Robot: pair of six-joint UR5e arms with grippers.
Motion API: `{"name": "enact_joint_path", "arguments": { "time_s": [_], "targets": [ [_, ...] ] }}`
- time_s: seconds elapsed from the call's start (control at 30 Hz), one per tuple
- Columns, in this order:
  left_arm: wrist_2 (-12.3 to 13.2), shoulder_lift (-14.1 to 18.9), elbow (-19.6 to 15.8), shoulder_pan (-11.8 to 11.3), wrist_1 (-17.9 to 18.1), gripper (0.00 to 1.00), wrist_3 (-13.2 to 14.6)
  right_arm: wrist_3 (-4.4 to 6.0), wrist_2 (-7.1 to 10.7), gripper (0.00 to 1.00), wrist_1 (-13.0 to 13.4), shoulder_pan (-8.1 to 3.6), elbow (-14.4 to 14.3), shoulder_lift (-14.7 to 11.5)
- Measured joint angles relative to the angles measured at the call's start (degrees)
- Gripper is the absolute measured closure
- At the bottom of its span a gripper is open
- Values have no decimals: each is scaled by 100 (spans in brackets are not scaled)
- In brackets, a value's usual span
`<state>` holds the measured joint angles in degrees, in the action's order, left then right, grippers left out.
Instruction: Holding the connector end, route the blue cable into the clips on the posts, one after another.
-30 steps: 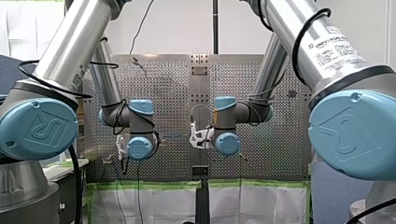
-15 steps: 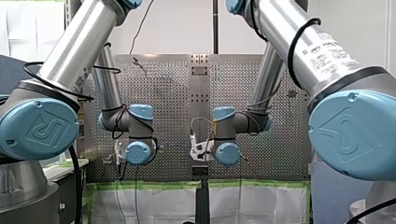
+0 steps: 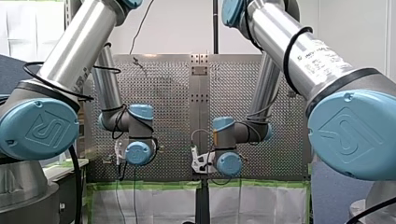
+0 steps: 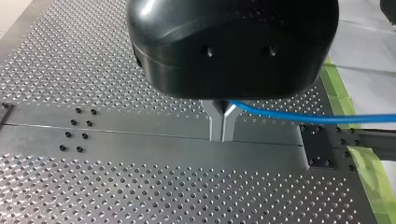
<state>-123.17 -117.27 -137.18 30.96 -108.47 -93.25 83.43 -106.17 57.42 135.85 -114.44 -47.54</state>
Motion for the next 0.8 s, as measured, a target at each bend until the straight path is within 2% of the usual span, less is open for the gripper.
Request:
{"name": "enact_joint_path", "arguments": {
  "time_s": [0.07, 0.2, 0.8],
  "targets": [
    [0, 0, 0, 0, 0, 100, 0, -84, -89, 100, -109, -6, 17, 11],
    [0, 0, 0, 0, 0, 100, 0, -152, -159, 100, -250, -9, 27, 18],
    [-37, -37, 6, 7, -27, 100, 37, -163, -193, 100, -311, -26, 50, 2]
  ]
}}
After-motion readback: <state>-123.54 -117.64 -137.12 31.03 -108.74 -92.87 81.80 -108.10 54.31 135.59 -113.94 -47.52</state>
